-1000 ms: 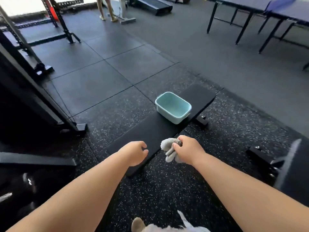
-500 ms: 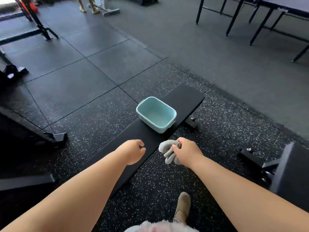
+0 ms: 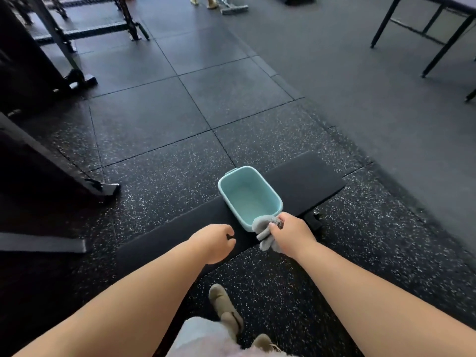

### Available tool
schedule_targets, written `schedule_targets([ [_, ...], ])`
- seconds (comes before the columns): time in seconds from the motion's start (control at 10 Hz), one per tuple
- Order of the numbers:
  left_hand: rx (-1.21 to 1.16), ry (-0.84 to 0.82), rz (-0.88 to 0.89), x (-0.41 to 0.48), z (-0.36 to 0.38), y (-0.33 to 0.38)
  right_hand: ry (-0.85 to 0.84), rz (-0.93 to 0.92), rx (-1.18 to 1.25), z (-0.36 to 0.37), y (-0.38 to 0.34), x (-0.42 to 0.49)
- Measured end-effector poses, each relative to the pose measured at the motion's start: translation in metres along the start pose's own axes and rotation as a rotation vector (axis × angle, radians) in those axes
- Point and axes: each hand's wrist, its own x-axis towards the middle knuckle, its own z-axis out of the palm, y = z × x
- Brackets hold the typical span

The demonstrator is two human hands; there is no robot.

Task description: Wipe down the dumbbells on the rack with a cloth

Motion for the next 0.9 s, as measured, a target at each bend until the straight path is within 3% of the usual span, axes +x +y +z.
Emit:
schedule_targets([
  [0.3,-0.041,0.009,-0.058,0.092,-0.047,-0.012,-0.033,-0.037,-0.129,-0.027,-0.030,0.102],
  [0.5,-0.046,-0.079,-0.043,0.131,-0.062,-0.012,-0.087,-0.038,-0.222,-0.044,-0.046,0.154],
  [0.9,-0.156,-0.017,-0.149,0.182,-0.089,-0.025,-0.187,-0.072,-0.319,-0.036,-0.059,0.227],
])
